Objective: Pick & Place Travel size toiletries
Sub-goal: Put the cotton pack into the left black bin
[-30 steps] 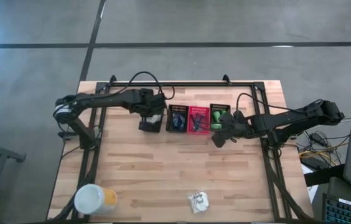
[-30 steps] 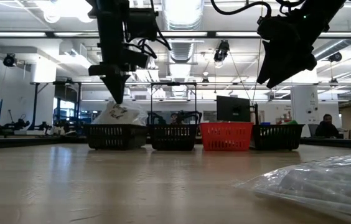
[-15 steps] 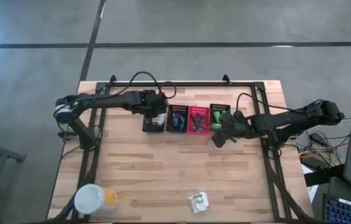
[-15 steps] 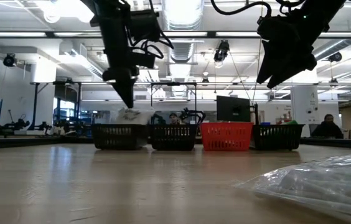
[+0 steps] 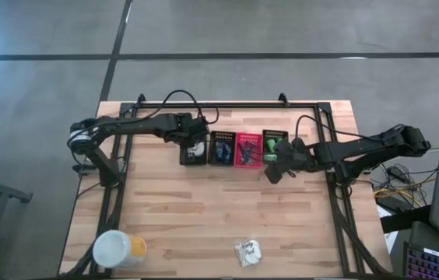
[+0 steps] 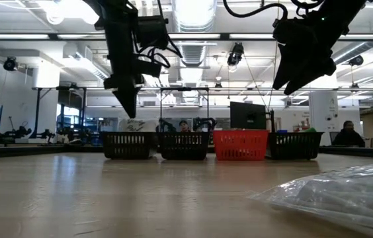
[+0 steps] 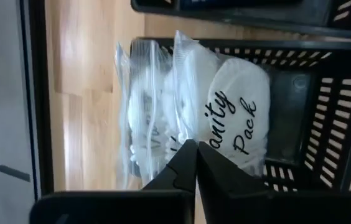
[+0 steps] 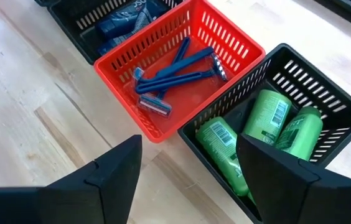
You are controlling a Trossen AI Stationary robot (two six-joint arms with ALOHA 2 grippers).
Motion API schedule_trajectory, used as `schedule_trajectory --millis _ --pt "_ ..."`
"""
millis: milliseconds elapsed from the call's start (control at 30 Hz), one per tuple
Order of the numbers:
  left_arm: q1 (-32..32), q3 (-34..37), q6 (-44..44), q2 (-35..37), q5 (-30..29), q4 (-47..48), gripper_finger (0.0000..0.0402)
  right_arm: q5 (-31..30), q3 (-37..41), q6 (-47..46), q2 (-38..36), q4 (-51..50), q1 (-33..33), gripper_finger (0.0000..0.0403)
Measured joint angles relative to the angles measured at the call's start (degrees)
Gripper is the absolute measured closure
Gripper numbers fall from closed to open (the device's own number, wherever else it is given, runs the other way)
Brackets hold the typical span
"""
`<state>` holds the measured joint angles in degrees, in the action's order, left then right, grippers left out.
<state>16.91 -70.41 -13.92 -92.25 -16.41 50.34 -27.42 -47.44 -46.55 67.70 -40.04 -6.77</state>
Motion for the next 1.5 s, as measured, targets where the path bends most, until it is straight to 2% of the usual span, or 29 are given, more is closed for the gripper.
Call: schedule_trajectory --millis 167,400,533,700,933,1067,1233,1500 --pt "0.00 2.00 3.49 0.00 0.01 -0.32 0.0356 0.45 0.00 0.20 0.00 0.01 0.32 0.0156" --pt "-1.03 3.74 9.59 0.42 -1.55 0.01 0.0256 0.65 0.00 0.00 0.00 0.01 0.31 0.0143" --pt "-1.96 2.39 9.86 1.75 -5.39 2.19 0.0204 3.46 0.00 -0.02 0.00 0.03 0.31 0.0130" --pt "-3.77 -0.46 14.20 4.99 -7.05 3.50 0.0166 6.89 0.00 -0.02 0.00 0.08 0.26 0.0114" --pt "-9.28 -3.30 33.40 10.84 -6.20 2.08 0.0155 10.88 0.00 0.68 0.00 0.20 0.15 0.0093" --pt "-14.96 -2.93 43.95 12.04 -3.76 -3.63 0.0159 13.90 0.00 1.93 0.00 0.37 -0.04 0.0085" --pt "-23.61 -1.96 49.59 10.23 -3.62 -11.17 0.0165 19.09 0.68 1.10 0.00 0.70 -0.13 0.0085" --pt "-33.63 -1.49 65.80 5.91 -6.09 -18.21 0.0166 29.14 4.27 -3.02 0.00 5.99 -2.52 0.0117"
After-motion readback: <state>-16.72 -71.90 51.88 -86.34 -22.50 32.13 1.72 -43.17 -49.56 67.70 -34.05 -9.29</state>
